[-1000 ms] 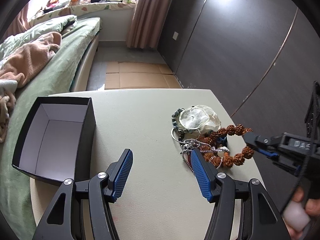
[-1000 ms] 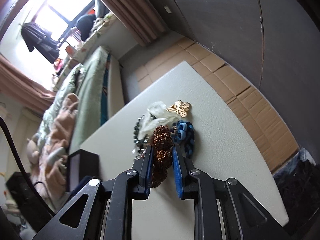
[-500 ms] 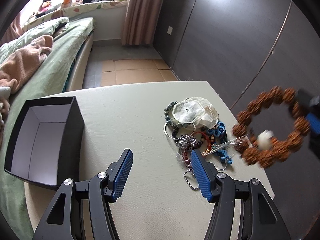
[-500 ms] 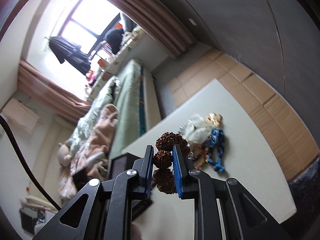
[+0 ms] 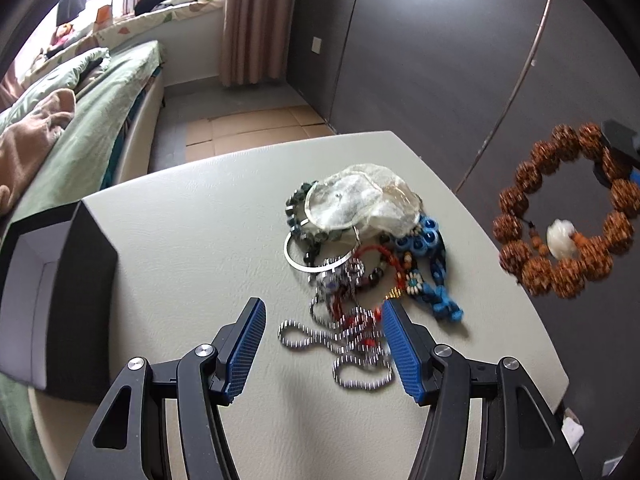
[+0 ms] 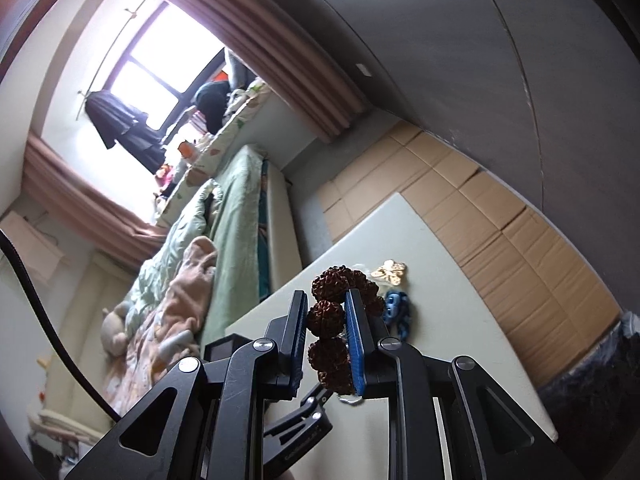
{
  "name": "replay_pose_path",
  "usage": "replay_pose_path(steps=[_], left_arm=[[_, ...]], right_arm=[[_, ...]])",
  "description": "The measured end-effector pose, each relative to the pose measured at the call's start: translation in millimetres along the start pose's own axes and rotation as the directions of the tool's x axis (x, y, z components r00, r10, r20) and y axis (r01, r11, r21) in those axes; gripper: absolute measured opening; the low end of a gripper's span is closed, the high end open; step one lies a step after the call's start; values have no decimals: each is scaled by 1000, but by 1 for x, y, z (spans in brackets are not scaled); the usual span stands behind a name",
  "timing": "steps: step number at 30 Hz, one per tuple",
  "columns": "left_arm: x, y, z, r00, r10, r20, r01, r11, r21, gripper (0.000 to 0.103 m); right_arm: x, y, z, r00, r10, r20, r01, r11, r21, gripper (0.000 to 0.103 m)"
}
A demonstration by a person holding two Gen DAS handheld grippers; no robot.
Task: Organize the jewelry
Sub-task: 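Lift the brown bead bracelet with the right gripper while the left gripper grasps the silver chain, then carry the silver chain into the black box and open the left gripper while the right holds the bracelet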
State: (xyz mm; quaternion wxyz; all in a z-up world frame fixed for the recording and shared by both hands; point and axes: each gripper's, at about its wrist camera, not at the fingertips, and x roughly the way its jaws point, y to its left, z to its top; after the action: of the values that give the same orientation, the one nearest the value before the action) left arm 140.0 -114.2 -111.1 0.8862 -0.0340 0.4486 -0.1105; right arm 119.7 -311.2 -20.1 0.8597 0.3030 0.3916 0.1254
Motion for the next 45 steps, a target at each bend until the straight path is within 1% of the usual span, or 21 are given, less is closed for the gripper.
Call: replay_pose_path(steps=[2,5,7,8,9,10,11,12,13,14,17,22,24,32,35,40,43,45], left_arm=[[7,3,3,1000,-1,5,1,1000,-17,62],[14,7,7,999,-35,1,35,998,-54,62],[16,8,10,999,-45,9,46,997,-62,62],[17,9,11,999,-49,19,50,997,-60,58],[18,9,11,998,-53,24,54,997,-54,48],[21,9,12,998,-55,18,56,997,-50,43],[23,9,11,998,-62,8,62,997,-51,33],[25,8,10,997,-76,-2,76,995,-58,29],[24,7,9,997,-73,1,73,996,-61,27],[24,5,9,998,-70,1,70,996,-56,21],[15,2,7,996,-83,16,83,995,-45,15],[-5,2,6,994,-93,50,95,995,-32,15],[-13,7,9,993,-103,61,106,993,-43,15],[-60,24,10,981,-123,152,137,986,-89,15],[-79,31,14,972,-126,196,148,984,-102,15],[-115,40,18,952,-118,281,156,981,-119,15],[-138,48,23,939,-130,317,182,973,-141,15],[-153,53,28,935,-110,336,166,976,-141,15]], right_arm=[[2,-2,1,1000,-6,-5,6,1000,6,20],[6,-8,3,1000,-15,-15,16,1000,12,20],[9,-9,4,1000,-19,-20,19,1000,17,20],[10,-11,5,999,-21,-24,21,1000,20,20],[10,-12,5,999,-21,-26,22,1000,21,20],[10,-11,5,999,-22,-28,23,999,23,20],[11,-11,6,999,-24,-30,25,999,24,20],[12,-10,5,999,-25,-31,26,999,24,20],[12,-11,7,999,-26,-34,27,999,23,20],[13,-11,8,999,-28,-37,29,999,22,21],[14,-12,6,998,-34,-44,35,999,17,20],[14,-9,4,998,-42,-47,42,999,12,21],[14,-8,2,998,-48,-48,48,999,9,20],[15,-4,-7,997,-57,-55,57,998,-8,20],[16,0,-11,997,-57,-55,57,998,-14,20],[22,7,-16,997,-49,-56,47,999,-25,20],[26,15,-19,998,-34,-51,33,999,-34,20],[30,19,-20,998,-28,-51,26,999,-39,20]])
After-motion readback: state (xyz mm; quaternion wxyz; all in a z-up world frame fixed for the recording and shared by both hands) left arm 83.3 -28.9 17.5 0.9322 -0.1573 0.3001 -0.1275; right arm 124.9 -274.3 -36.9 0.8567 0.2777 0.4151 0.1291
